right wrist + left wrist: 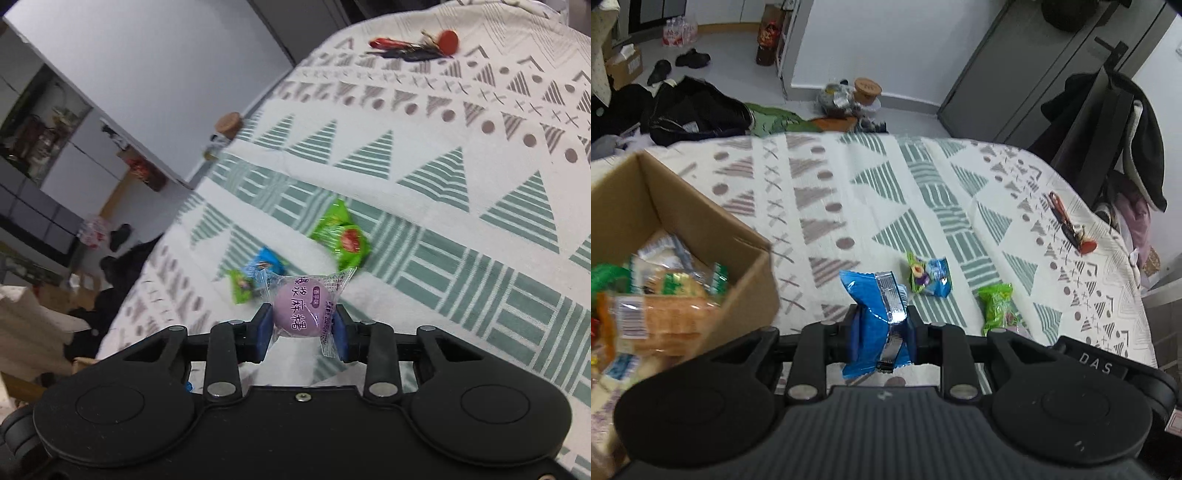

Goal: Organize snacks
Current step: 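Carry the blue pack and purple candy with both tools over the box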

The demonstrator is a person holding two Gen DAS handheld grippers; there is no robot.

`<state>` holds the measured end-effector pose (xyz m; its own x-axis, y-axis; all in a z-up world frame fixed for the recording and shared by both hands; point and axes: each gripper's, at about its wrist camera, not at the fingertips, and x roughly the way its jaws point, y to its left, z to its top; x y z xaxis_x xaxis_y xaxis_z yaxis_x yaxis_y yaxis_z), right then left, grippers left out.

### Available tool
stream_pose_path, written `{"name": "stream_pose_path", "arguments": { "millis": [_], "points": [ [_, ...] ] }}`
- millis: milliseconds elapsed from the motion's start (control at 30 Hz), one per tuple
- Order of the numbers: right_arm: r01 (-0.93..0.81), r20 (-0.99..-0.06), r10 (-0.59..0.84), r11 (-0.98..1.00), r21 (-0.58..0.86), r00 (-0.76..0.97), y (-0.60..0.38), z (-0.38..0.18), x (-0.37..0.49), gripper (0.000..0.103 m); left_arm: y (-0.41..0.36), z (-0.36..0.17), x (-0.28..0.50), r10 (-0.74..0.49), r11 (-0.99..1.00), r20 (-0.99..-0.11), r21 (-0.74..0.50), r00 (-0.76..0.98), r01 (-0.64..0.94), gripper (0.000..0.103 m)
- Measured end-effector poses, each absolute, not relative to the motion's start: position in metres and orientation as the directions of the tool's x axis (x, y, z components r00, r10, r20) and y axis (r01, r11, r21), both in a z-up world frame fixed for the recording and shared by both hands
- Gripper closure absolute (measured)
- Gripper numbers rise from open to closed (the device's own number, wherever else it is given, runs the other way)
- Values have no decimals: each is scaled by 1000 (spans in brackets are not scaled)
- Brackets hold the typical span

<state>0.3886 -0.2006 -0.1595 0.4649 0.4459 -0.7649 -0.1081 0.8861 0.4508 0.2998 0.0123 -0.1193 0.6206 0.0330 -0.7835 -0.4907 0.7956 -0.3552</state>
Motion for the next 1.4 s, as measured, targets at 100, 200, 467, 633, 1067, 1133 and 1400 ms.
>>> {"name": "stream_pose_path", "arguments": {
  "millis": [100,200,467,633,1067,1133,1400],
  "points": [
    [-136,-741,481,868,478,469,-198,-150,381,70,17,-106,290,54,795,-773,-350,632,-495,79],
    [-159,-720,508,853,497,473,-194,-140,374,70,21,-92,279,77,799,-762,-339,643,-497,79],
    [-246,-648,588,802,544,484,-186,-107,349,69,40,-62,247,133,782,-742,-329,658,-529,79],
    [-308,-607,635,769,560,478,-175,-92,336,69,51,-43,226,163,781,-727,-318,667,-538,79],
    [-416,-562,694,720,556,449,-150,-73,311,69,85,-22,182,195,759,-717,-322,669,-566,79],
    [-426,-563,697,717,551,445,-146,-72,308,69,93,-22,175,198,749,-719,-327,666,-576,79],
    [-473,-576,705,707,526,414,-119,-73,294,69,125,-42,159,189,699,-748,-352,636,-622,79]
  ]
}}
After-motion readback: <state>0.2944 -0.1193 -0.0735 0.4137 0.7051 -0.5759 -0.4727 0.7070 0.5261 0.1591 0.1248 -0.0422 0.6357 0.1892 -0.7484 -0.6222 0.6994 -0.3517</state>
